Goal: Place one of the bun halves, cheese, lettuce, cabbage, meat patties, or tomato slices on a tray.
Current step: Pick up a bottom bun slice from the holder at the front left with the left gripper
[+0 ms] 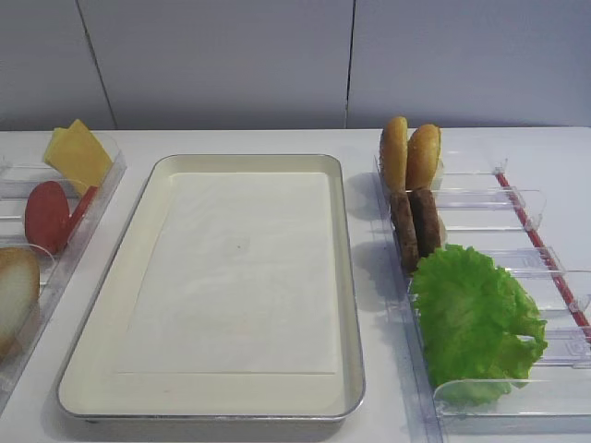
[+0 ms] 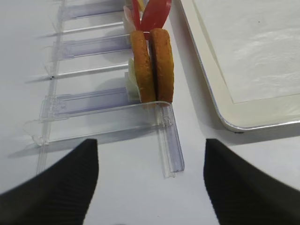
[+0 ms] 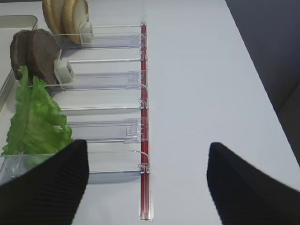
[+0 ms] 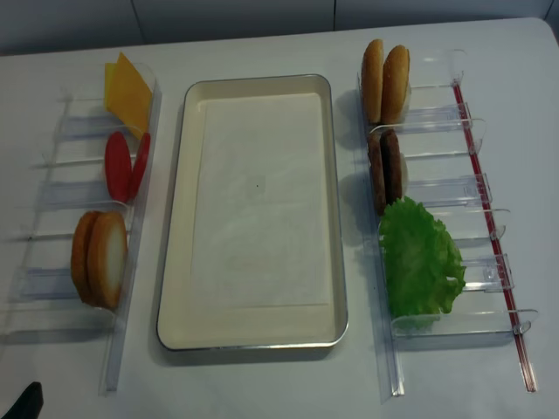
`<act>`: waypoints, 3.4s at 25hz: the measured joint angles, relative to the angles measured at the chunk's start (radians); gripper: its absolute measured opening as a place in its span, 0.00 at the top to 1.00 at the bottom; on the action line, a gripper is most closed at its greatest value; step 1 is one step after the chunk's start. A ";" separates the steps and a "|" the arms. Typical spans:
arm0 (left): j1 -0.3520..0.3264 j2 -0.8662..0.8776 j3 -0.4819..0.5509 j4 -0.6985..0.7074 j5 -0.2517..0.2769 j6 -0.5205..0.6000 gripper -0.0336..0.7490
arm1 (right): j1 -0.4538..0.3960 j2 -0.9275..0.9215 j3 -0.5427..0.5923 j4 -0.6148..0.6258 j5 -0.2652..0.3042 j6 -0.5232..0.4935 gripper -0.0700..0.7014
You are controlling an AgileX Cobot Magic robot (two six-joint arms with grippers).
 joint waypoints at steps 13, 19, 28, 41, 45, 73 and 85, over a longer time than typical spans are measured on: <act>0.000 0.000 0.000 0.000 0.000 0.000 0.35 | 0.000 0.000 0.000 0.002 0.000 0.000 0.18; 0.000 0.000 0.000 0.000 0.000 0.000 0.35 | 0.000 0.000 0.000 0.002 0.000 -0.001 0.18; 0.000 0.028 -0.011 -0.053 0.002 0.059 0.35 | 0.000 0.000 0.000 0.002 0.000 -0.001 0.18; 0.000 0.513 -0.183 -0.123 -0.060 0.088 0.35 | 0.000 0.000 0.000 0.003 0.000 -0.001 0.18; 0.000 0.685 -0.225 -0.137 -0.089 0.086 0.37 | 0.000 0.000 0.000 0.003 0.000 -0.001 0.18; -0.002 1.213 -0.414 -0.182 -0.185 0.100 0.42 | 0.000 0.000 0.000 0.003 0.000 -0.001 0.18; -0.002 1.256 -0.415 -0.138 -0.196 0.103 0.42 | 0.000 0.000 0.000 0.003 0.000 -0.001 0.18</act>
